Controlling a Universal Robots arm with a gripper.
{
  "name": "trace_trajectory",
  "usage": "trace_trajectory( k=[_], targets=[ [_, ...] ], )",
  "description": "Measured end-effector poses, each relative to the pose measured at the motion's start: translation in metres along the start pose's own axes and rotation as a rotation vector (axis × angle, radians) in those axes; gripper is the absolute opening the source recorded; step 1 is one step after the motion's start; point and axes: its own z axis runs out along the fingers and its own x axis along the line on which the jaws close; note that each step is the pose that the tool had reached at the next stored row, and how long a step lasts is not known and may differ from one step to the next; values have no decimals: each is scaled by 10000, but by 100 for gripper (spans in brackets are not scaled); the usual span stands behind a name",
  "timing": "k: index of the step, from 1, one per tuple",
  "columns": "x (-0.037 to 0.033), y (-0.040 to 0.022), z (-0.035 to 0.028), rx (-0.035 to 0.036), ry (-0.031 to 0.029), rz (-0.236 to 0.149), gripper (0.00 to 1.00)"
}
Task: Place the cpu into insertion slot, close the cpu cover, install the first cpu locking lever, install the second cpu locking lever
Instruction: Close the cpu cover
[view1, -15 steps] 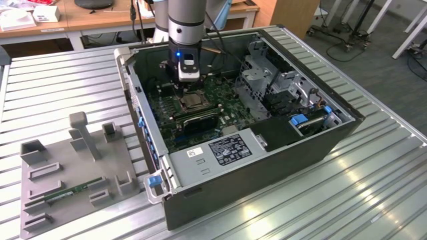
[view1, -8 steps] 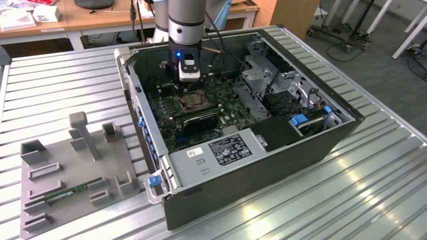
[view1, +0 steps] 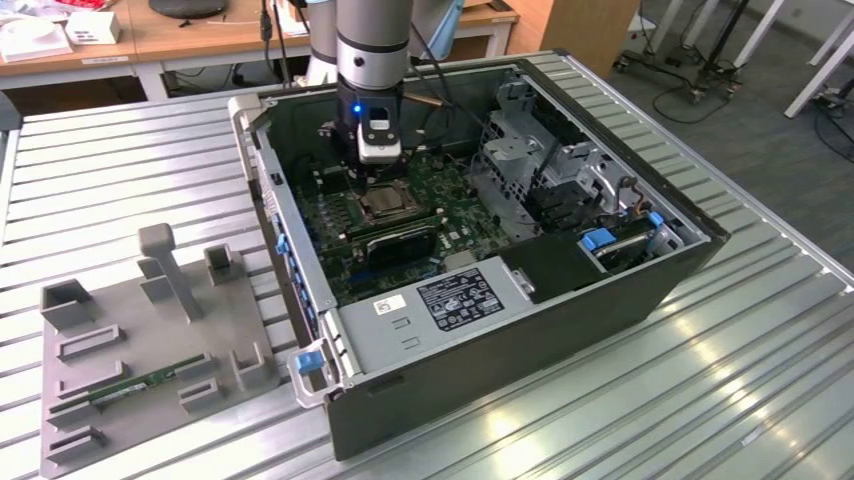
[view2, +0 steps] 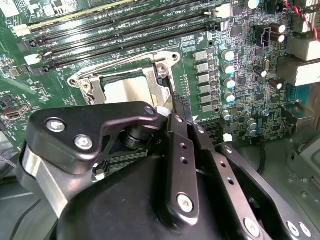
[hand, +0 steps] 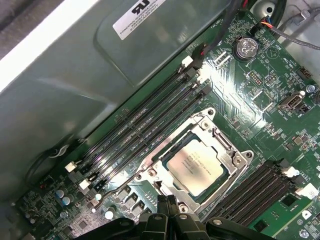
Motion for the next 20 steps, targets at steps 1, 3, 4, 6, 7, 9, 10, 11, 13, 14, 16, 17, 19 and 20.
trace_trajectory(
  k=[1, 3, 4, 6, 7, 9, 10, 11, 13, 14, 16, 17, 19, 20],
  targets=[
    [0, 0, 0, 0, 0, 0, 11],
    [0, 0, 0, 0, 0, 0, 11],
    [0, 0, 0, 0, 0, -1, 11],
    [0, 0, 0, 0, 0, -1, 11],
    [0, 0, 0, 0, 0, -3, 11],
    [0, 0, 0, 0, 0, -18, 11],
    [0, 0, 0, 1, 0, -41, 11],
    [0, 0, 0, 3, 1, -77, 11],
    [0, 0, 0, 6, 1, -156, 11],
    [0, 0, 0, 7, 1, -169, 11],
    [0, 0, 0, 7, 1, -172, 11],
    [0, 0, 0, 7, 1, -174, 11],
    [0, 0, 0, 7, 1, -175, 11],
    [0, 0, 0, 7, 1, -176, 11]
  ],
)
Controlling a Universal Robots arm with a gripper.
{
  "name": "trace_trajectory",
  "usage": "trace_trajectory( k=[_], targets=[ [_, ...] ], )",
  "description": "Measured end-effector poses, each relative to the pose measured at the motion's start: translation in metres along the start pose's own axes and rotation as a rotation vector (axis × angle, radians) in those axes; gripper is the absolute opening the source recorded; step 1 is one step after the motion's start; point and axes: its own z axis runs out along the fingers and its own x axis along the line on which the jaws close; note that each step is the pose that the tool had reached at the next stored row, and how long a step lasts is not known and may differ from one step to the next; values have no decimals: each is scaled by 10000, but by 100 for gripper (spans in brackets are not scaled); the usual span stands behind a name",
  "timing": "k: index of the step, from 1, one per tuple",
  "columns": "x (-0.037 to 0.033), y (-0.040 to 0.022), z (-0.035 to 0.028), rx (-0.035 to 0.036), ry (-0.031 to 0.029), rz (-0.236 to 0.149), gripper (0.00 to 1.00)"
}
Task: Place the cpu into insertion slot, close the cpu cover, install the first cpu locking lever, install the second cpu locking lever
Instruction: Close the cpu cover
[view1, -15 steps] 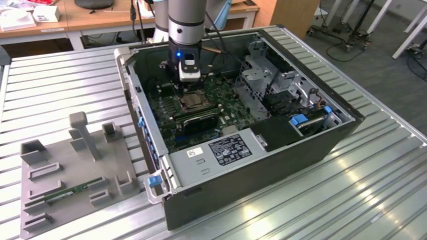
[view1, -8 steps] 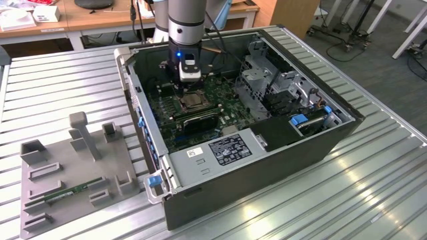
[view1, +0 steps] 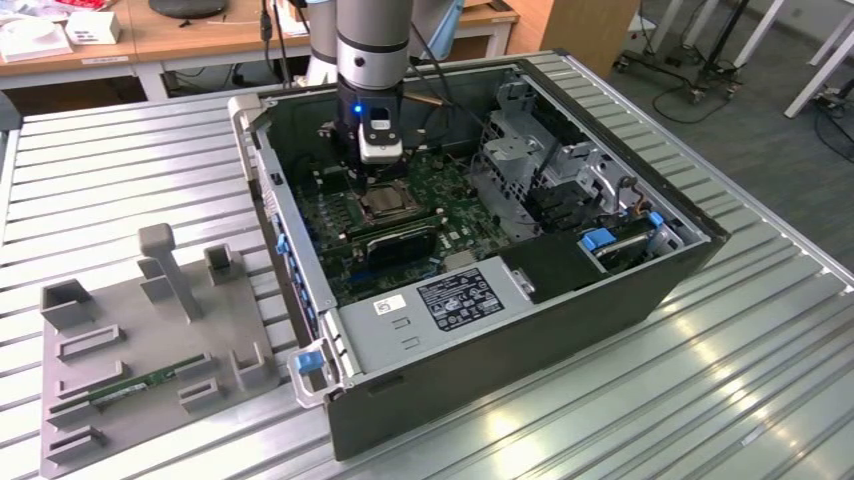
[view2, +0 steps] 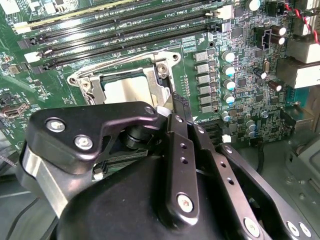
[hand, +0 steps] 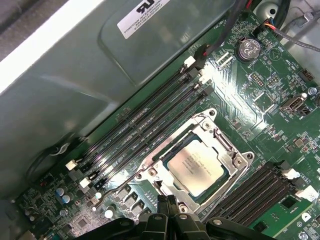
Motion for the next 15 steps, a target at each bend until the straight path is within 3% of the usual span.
trace_trajectory(
  k=[9, 15],
  targets=[
    [0, 0, 0, 3, 0, -45, 11],
    [0, 0, 1, 35, 7, -828, 11]
  ],
)
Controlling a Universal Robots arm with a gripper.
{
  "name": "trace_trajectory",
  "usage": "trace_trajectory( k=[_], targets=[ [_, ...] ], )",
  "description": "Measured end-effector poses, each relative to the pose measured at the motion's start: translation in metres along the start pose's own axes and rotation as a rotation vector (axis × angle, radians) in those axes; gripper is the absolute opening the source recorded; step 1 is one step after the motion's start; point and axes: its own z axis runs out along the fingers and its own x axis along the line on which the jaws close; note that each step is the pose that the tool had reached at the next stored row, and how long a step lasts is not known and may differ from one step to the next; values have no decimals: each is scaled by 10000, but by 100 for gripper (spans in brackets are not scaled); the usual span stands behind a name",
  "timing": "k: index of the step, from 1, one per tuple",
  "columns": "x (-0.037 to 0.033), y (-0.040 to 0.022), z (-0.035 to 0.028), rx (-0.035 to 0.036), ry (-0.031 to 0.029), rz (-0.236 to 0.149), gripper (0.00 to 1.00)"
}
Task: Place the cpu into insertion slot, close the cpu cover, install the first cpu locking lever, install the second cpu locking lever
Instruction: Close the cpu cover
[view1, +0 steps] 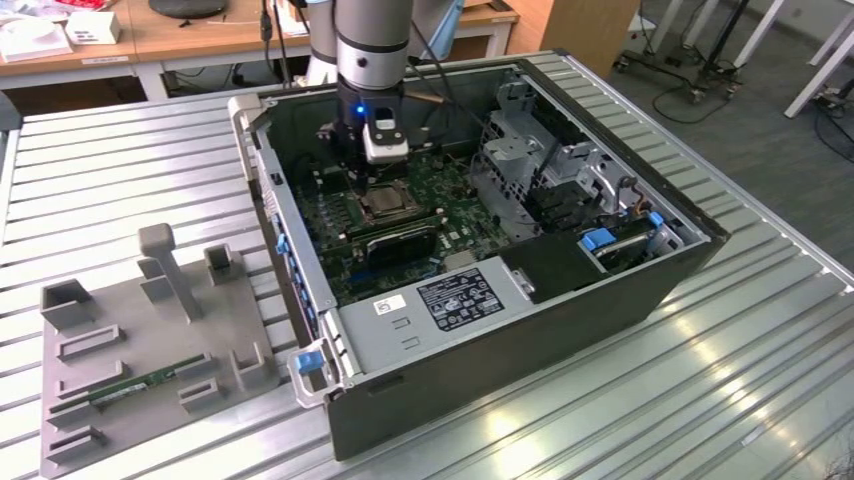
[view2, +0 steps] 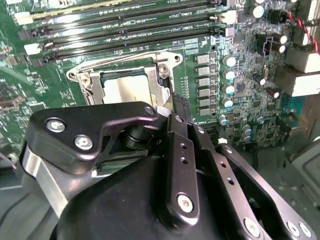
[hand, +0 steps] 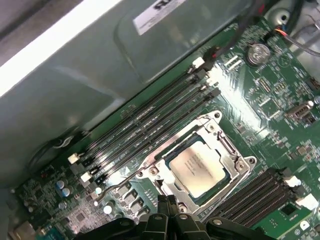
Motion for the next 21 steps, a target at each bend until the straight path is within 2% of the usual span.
trace_trajectory(
  k=[7, 21],
  targets=[
    [0, 0, 1, 45, 9, -1069, 11],
    [0, 0, 1, 47, 9, -1111, 11]
  ],
)
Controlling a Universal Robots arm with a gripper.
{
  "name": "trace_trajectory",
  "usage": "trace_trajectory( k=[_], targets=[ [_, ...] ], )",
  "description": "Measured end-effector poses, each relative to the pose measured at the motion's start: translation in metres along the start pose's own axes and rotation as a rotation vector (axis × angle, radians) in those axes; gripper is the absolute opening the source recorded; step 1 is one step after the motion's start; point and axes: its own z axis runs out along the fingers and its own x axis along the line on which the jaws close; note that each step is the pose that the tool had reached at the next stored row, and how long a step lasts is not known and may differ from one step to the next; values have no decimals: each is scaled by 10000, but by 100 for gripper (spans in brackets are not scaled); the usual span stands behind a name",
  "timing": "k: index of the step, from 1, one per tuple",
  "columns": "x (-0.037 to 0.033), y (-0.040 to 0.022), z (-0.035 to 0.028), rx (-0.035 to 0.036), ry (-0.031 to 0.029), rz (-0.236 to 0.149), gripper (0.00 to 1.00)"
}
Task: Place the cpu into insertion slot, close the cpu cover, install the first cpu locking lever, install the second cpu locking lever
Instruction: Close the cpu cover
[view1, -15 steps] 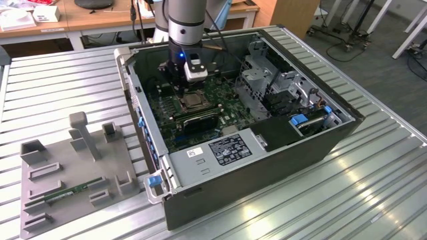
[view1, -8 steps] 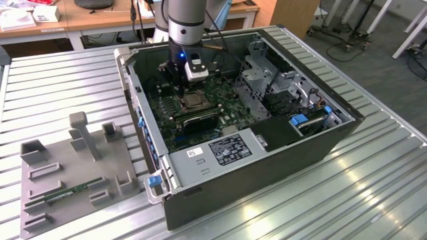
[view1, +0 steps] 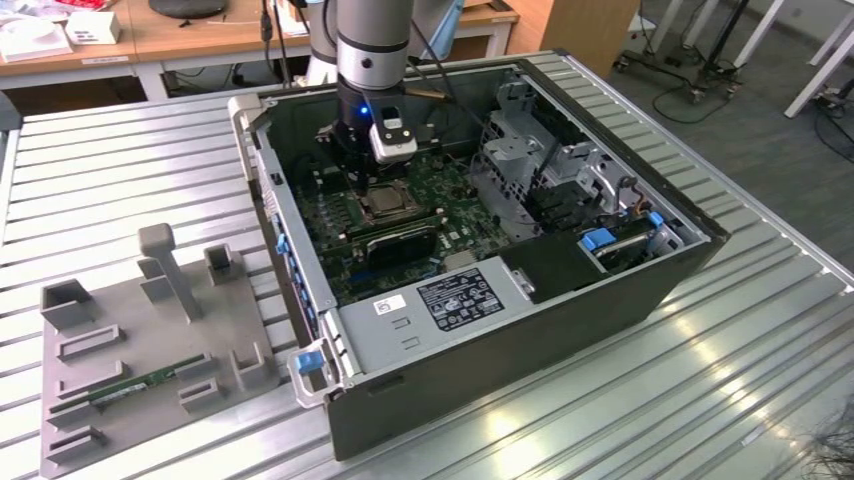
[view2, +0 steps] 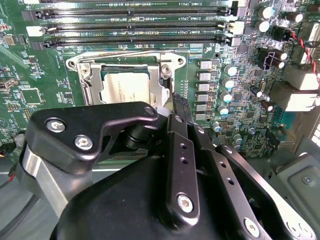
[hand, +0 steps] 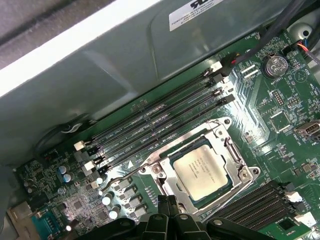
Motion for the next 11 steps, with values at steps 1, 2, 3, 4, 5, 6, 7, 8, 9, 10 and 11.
trace_trajectory(
  k=[1, 2, 3, 4, 5, 6, 7, 8, 9, 10, 11],
  targets=[
    [0, 0, 0, 0, 0, 0, 11],
    [0, 0, 0, 0, 0, 0, 11],
    [0, 0, 0, 0, 0, 0, 11],
    [0, 0, 0, 0, 0, -1, 11],
    [0, 0, 0, 0, 0, -5, 11],
    [0, 0, 0, 1, 0, -19, 11],
    [0, 0, 0, 2, 0, -43, 11],
    [0, 0, 0, 3, 0, -74, 11],
    [0, 0, 0, 5, 1, -116, 11],
    [0, 0, 0, 8, 2, -173, 11],
    [0, 0, 0, 11, 3, -266, 11]
  ],
)
